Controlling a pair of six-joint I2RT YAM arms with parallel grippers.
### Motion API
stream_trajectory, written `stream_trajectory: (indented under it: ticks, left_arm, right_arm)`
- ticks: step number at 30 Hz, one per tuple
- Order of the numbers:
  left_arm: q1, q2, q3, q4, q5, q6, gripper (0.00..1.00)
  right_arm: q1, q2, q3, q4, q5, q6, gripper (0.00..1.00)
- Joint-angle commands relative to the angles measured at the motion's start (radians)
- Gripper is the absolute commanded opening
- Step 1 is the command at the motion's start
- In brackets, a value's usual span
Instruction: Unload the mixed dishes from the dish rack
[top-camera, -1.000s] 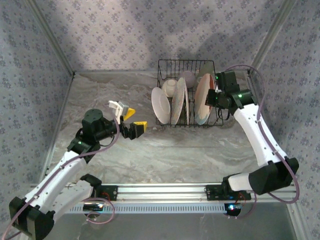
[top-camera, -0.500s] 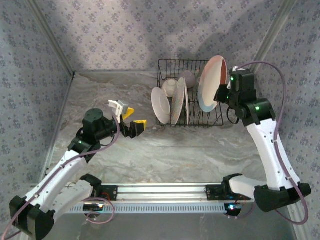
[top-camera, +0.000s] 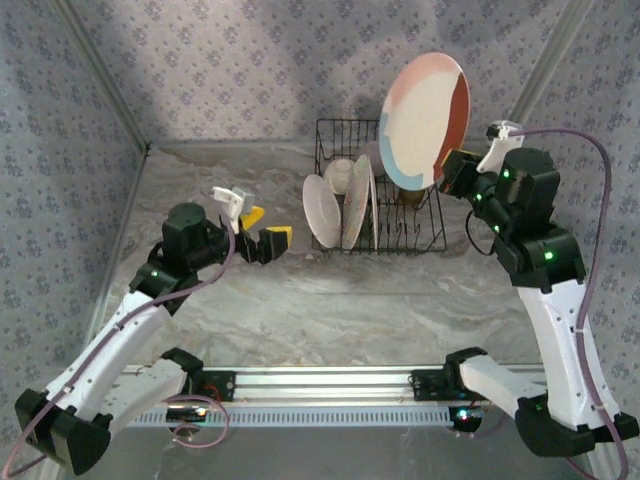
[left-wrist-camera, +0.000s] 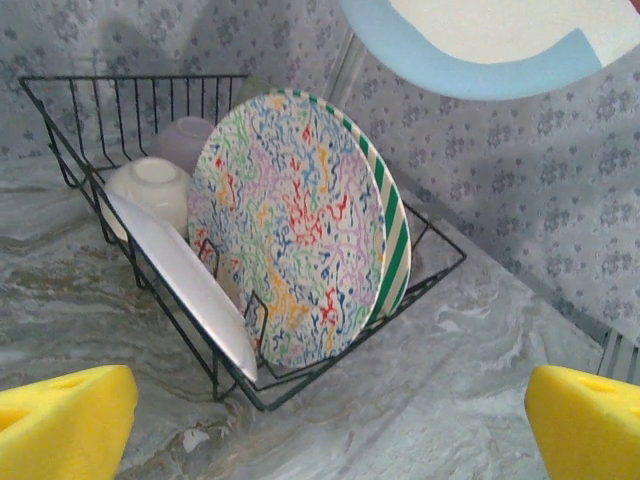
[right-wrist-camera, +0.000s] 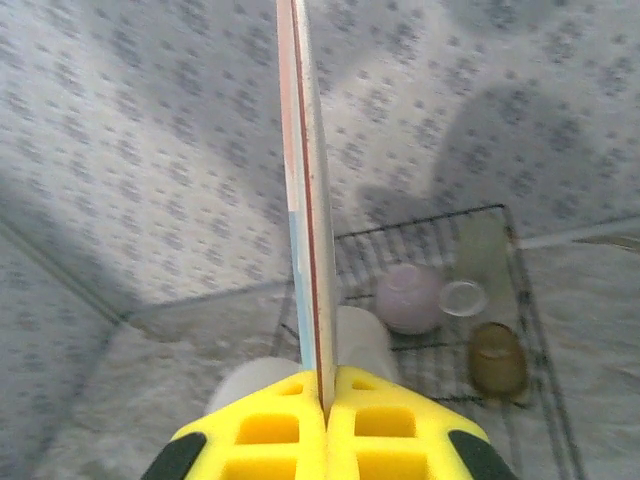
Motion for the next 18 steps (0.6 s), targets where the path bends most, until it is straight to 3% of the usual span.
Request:
stream_trajectory:
  ticks: [1, 8, 12, 18]
  left_arm:
    - [0.015, 0.027, 0.097, -0.080, 0.004, -0.065, 0.99]
    - [0.189, 0.053, 0.148, 0.104, 0.274, -0.353, 0.99]
    - [0.304, 0.071, 0.157, 0.308, 0.417, -0.541, 0.99]
    - [0.366, 0.156, 0.216, 0.574, 0.566, -0.758, 0.99]
  right_arm:
    - [-0.001, 0.007, 0.041, 0.173, -0.174, 0.061, 0.00]
    - [-0.059, 0.101, 0.103, 0.289, -0.447, 0.209, 0.00]
    - [-0.133, 0.156, 0.095, 0.439, -0.621, 0.418, 0.00]
    - [-0.183, 0.252, 0.072, 0.668, -0.811, 0.682, 0.00]
